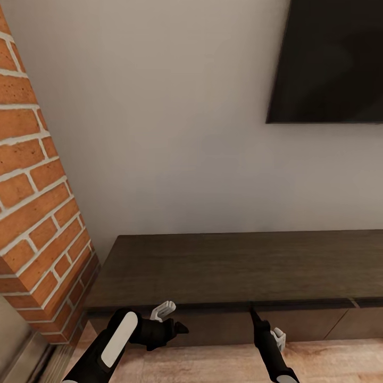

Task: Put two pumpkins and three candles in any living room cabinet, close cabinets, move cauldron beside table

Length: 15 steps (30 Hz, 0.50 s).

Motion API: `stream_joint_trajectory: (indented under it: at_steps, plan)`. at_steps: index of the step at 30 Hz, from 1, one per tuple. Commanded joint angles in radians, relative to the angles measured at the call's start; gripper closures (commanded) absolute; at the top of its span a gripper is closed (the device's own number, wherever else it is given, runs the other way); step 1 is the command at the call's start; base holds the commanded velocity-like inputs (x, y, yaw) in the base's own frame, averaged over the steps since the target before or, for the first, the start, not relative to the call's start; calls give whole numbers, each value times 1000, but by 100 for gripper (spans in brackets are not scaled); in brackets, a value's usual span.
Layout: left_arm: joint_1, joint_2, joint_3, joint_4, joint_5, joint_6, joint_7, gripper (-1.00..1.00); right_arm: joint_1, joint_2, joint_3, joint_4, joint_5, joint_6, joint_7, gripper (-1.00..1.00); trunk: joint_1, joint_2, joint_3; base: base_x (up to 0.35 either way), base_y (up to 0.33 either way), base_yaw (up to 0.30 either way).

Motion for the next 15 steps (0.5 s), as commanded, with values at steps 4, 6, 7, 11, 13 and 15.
stream_joint_trajectory:
  at_steps: [4, 6, 7, 11, 13, 15]
  plan:
    - [0, 0, -1, -1, 10, 3, 10, -100, -1, 0, 6, -3, -11, -1, 10, 100, 0, 0, -1, 0, 0, 0]
    - [0, 0, -1, -1, 10, 3, 10, -100, -1, 0, 6, -3, -11, -1, 10, 100, 0, 0, -1, 0, 0, 0]
    - [0, 0, -1, -1, 10, 3, 10, -100, -1, 0, 6, -3, -11, -1, 10, 100, 0, 0, -1, 0, 0, 0]
    - [0, 0, -1, -1, 10, 3, 10, -100, -1, 0, 6, -3, -11, -1, 9, 100, 0, 0, -1, 0, 0, 0]
    - [0, 0, -1, -1, 10, 3, 10, -100, -1, 0, 6, -3, -11, -1, 9, 100, 0, 0, -1, 0, 0, 0]
    - [0, 0, -1, -1, 10, 3, 10, -100, -1, 0, 6, -3, -11, -1, 9, 100, 0, 0, -1, -8, 0, 0]
